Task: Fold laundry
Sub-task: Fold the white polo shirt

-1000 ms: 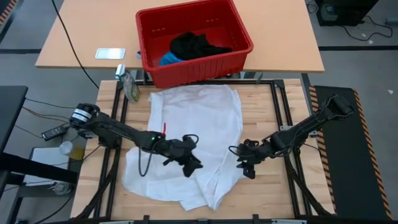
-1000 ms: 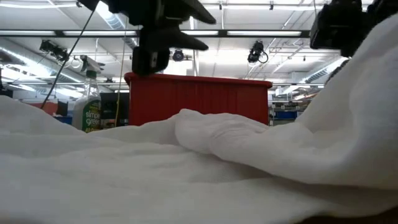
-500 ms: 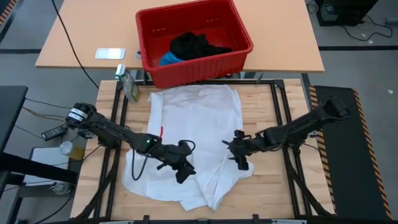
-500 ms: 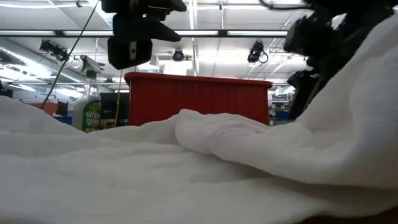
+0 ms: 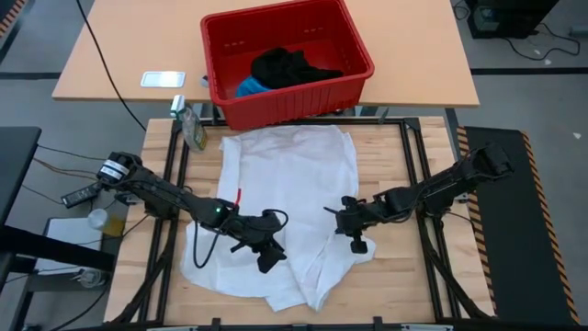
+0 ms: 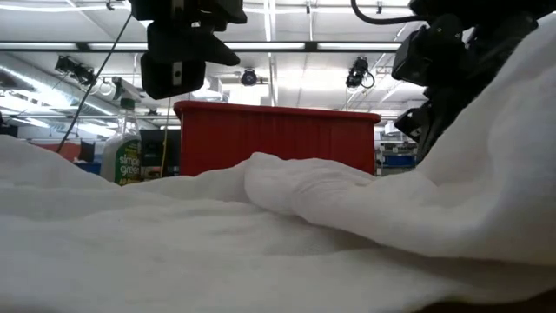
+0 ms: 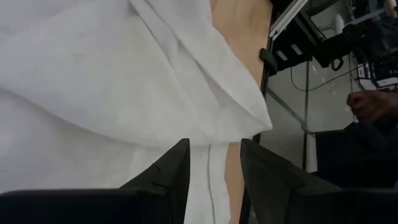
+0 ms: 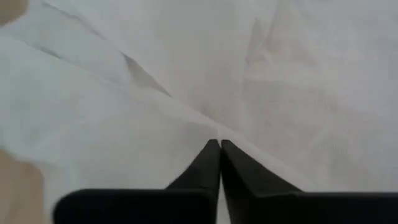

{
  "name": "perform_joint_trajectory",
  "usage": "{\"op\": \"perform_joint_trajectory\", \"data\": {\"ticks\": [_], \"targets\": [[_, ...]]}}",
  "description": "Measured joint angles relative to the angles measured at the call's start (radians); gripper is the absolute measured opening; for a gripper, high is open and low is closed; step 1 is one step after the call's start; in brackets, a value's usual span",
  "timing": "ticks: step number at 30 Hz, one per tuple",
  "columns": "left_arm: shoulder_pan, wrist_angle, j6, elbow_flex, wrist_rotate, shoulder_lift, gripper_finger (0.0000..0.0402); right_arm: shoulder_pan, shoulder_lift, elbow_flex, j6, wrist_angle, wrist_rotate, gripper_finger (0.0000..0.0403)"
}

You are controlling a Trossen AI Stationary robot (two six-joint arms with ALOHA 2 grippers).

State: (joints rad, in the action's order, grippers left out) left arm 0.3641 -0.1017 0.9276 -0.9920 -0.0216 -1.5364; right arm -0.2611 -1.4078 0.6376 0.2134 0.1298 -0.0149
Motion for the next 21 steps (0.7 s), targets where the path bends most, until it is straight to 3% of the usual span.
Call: {"op": "perform_joint_trajectory", "data": {"ticks": [4,8,15,21], "targets": [[-0.001,-0.01,0.0,0.0,-0.002,0.0,0.0143,0.0,0.0,0.0,0.003,0.001,-0.009,0.0008],[-0.001,-0.01,0.0,0.0,-0.002,0.0,0.0143,-0.009,0.043,0.003,0.049,0.01,-0.085,0.0005],[-0.003,0.022,0.022,0.001,-0.021,0.03,0.0143,-0.105,0.233,0.147,0.082,0.302,-0.113,0.0002],[-0.01,0.223,-0.041,0.0,-0.023,0.04,0.0143,-0.198,0.401,0.307,0.186,0.5,-0.113,0.0002]]}}
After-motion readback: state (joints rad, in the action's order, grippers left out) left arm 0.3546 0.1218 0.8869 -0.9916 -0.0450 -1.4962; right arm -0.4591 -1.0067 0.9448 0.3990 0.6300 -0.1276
